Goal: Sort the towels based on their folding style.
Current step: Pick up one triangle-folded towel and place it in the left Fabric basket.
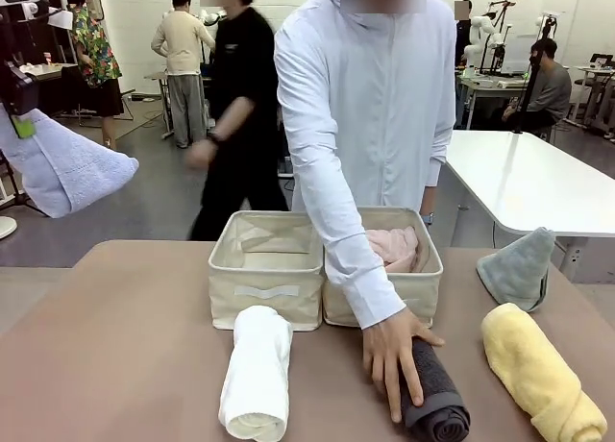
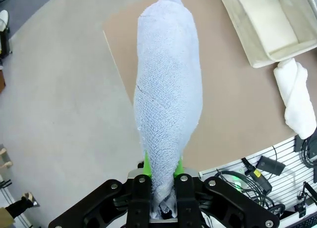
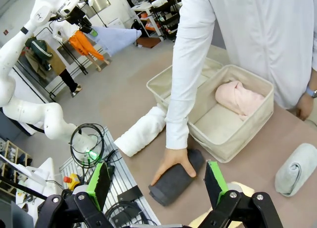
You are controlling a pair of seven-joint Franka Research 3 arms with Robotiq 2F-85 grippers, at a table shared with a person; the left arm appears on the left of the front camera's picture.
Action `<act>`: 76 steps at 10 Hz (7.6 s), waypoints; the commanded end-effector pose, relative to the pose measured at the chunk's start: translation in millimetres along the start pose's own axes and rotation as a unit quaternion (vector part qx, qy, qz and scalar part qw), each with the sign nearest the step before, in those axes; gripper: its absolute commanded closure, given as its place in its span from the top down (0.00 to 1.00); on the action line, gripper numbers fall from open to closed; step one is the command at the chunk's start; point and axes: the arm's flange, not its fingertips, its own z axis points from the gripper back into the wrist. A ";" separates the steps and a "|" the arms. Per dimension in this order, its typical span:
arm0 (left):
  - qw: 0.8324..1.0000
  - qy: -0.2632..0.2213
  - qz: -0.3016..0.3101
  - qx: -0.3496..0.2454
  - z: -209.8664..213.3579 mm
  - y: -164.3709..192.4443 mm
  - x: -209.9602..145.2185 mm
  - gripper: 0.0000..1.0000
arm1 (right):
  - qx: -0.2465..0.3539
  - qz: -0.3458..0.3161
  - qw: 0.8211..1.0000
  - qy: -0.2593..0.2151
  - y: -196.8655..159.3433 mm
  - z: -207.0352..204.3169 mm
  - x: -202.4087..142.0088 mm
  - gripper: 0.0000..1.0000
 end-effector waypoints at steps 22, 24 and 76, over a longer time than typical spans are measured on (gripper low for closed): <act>0.918 -0.027 -0.394 -0.016 6.8 -157.7 88.7 0.15 | 0.009 0.009 1.000 -0.011 -1.2 -0.5 2.7 1.00; 0.906 -0.031 -0.422 0.031 -13.6 -193.5 134.2 0.15 | 0.009 0.009 1.000 -0.011 -1.2 -0.5 2.7 1.00; 0.937 -0.017 -0.339 -0.086 -32.6 -133.9 49.4 1.00 | 0.009 0.009 1.000 -0.011 -1.2 -0.5 2.7 1.00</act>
